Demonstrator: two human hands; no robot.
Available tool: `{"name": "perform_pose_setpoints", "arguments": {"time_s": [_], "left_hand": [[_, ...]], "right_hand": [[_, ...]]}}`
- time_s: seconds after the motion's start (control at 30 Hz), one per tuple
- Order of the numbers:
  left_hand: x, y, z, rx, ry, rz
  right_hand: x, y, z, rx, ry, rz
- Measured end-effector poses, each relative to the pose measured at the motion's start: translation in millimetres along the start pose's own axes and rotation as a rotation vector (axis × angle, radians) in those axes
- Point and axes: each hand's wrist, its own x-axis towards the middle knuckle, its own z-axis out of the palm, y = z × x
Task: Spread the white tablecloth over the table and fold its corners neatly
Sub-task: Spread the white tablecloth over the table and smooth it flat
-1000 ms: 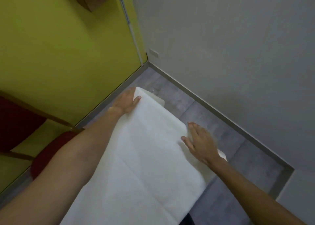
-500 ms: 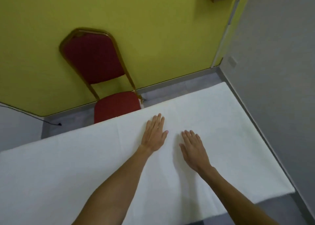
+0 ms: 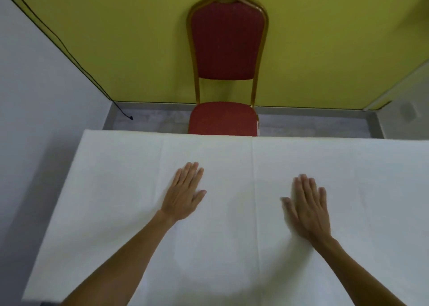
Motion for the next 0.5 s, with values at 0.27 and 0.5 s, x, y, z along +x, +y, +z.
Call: {"name": "perform_pose_setpoints", "arguments": {"time_s": [0.27,0.5], "left_hand": [[13.3,-1.3,-13.5,-0.121,0.025,-0.099],[9.2,-36.1,0.9,-0.047,0.075,-0.004]], "right_hand": [[41.5,-189.1,22.1,0.132,0.033,-0.197],[63.7,-207.7,46.9,0.031,0.066,-0.201]]}}
